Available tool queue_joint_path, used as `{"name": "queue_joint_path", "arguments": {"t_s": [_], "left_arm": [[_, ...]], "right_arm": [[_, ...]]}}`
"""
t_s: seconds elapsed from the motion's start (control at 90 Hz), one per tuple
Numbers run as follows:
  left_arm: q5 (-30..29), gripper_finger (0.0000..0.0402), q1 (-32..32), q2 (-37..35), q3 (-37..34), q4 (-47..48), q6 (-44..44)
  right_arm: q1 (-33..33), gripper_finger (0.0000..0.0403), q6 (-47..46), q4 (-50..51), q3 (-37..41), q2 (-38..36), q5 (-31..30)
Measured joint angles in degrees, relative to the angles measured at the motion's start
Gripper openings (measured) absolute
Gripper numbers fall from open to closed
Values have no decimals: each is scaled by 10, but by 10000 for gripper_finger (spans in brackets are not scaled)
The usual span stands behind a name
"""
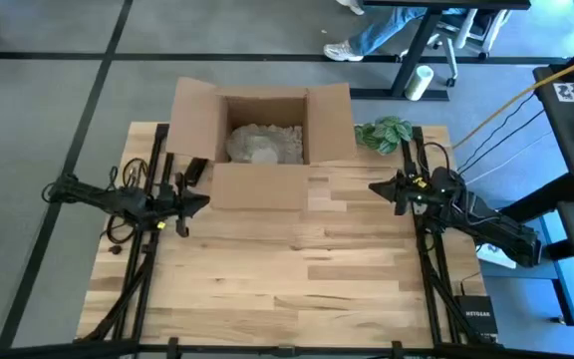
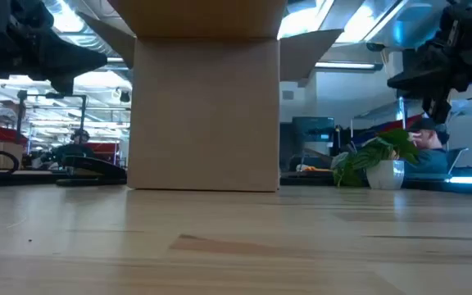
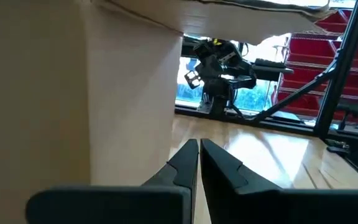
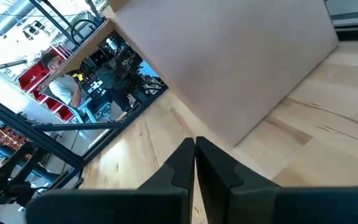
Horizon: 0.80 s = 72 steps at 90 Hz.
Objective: Wrap mug
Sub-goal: Return to Home Position
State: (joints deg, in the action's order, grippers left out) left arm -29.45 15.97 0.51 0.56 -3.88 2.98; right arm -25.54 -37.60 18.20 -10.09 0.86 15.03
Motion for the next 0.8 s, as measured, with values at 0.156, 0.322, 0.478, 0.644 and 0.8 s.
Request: {"name": "queue_joint_path", "arguments": {"t_s": [0.156, 0.322, 0.478, 0.644, 0.8], "left_arm": [[0, 0, 0, 0, 0, 0, 0], [0, 0, 0, 0, 0, 0, 0], [0, 0, 0, 0, 0, 1, 0], [0, 0, 0, 0, 0, 1, 0], [0, 0, 0, 0, 0, 1, 0]], "right_arm": [[0, 0, 0, 0, 0, 0, 0], [0, 0, 0, 0, 0, 0, 0], [0, 0, 0, 0, 0, 0, 0], [0, 0, 0, -2, 1, 0, 0], [0, 0, 0, -39, 40, -6, 0]]}}
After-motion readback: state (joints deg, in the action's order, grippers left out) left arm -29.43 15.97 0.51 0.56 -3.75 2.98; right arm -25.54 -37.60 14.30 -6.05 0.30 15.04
